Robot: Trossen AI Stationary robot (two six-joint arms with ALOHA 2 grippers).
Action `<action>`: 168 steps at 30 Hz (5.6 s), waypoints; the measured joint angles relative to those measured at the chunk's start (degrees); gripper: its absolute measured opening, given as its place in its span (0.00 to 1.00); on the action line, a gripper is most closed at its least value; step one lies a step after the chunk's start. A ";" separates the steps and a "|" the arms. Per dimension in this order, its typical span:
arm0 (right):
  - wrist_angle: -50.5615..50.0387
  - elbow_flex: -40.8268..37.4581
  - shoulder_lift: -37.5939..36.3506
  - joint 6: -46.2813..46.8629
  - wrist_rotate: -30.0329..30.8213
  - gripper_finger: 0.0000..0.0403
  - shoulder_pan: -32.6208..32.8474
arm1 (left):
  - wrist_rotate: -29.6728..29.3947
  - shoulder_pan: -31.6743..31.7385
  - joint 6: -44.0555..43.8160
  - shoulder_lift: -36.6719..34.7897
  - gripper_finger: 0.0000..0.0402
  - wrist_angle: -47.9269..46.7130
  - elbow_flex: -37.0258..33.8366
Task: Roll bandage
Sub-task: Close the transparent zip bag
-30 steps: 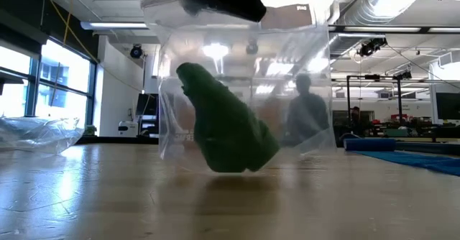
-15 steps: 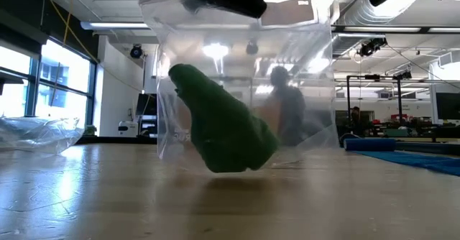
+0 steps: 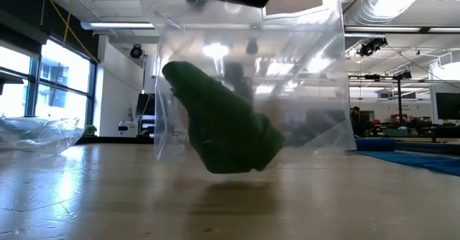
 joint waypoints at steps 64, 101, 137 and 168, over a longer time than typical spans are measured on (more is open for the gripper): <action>-7.50 0.00 -0.15 11.08 -9.14 0.25 -6.69 | -0.41 1.56 -5.42 0.07 0.00 -0.02 0.00; -9.60 0.00 1.50 16.10 -6.70 0.29 -4.11 | 0.51 1.78 -5.47 0.15 0.00 -2.97 -0.02; -1.16 -0.02 4.26 10.54 0.80 0.00 -1.08 | -0.41 1.12 14.61 3.85 0.18 17.86 0.02; -2.28 0.02 4.27 11.57 0.18 0.00 0.72 | -0.10 -0.43 12.81 3.78 0.16 17.90 -0.04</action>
